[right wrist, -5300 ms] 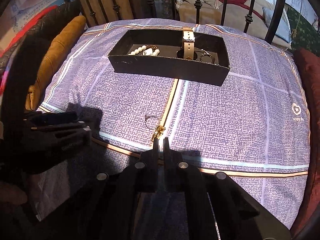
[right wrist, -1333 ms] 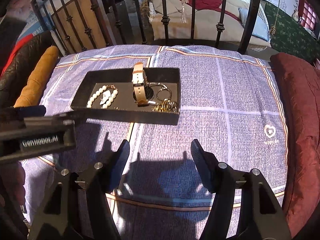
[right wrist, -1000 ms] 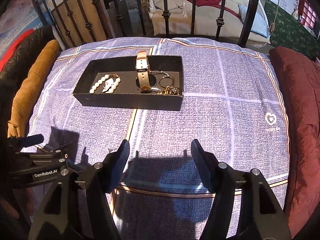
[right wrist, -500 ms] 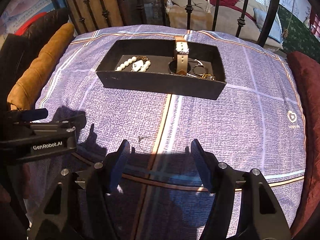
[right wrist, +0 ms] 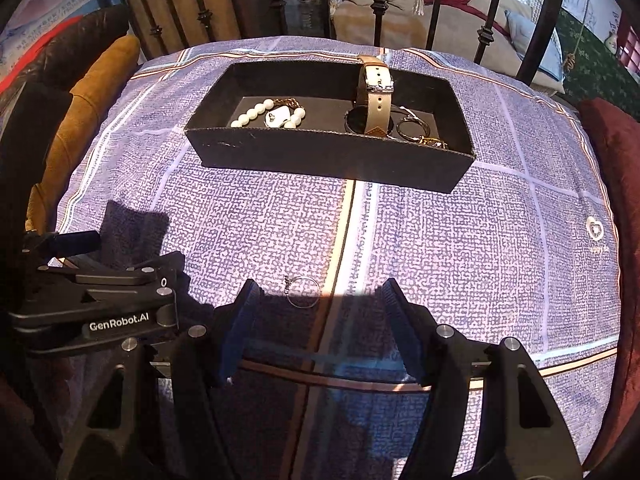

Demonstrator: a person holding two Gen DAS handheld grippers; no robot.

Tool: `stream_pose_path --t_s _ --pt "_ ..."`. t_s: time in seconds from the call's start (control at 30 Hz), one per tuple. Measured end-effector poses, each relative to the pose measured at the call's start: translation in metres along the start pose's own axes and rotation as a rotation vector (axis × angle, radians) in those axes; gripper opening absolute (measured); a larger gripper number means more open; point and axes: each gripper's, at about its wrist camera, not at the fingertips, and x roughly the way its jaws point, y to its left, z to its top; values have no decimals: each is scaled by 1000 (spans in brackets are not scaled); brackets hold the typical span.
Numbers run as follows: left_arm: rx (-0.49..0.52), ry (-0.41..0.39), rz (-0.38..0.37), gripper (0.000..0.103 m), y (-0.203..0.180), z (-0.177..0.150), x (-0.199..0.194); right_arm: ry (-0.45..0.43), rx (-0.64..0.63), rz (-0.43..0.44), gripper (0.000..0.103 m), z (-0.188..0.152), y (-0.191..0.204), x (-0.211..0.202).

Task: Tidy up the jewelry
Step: 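Grasp the small silver ring with the right gripper and lift it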

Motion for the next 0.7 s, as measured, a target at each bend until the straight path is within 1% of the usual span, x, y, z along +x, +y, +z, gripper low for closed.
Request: stream_pose_path --t_s 0.1,0.17,0.23,0.3,0.33,0.37,0.4,0.47,0.5,0.57,0.6,0.63,0.7 --pt "-28 -19 -8 96 8 1 -2 -15 6 -8 64 2 2 3" --pt "-41 -27 -17 96 13 2 1 -3 6 -23 64 1 3 10" --pt "-25 -32 -13 97 13 2 5 15 7 -28 63 -2 4 19" --pt "-12 -33 0 98 11 2 8 0 -9 -30 53 -4 8 18" --pt "-8 -30 5 97 10 3 8 -5 -23 -28 39 -5 11 16" --pt "-10 -26 3 95 10 3 8 -7 -29 -30 21 -5 13 14" --pt "-14 -25 -5 93 10 3 7 -5 -30 -20 20 -5 15 13" --pt "-9 -27 -7 86 9 3 4 5 2 5 20 -5 12 10" --pt "-7 -33 -5 80 9 2 2 8 19 19 20 -5 10 9" --pt "-4 -41 -8 64 9 1 -3 3 27 21 20 -5 7 5" --pt "-4 -41 -27 58 9 1 -4 0 28 25 20 -5 5 3" --pt "-9 -40 -43 48 9 2 -6 1 27 25 20 -4 5 3" --pt "-10 -33 -56 41 8 3 -8 -5 28 23 20 -3 3 0"
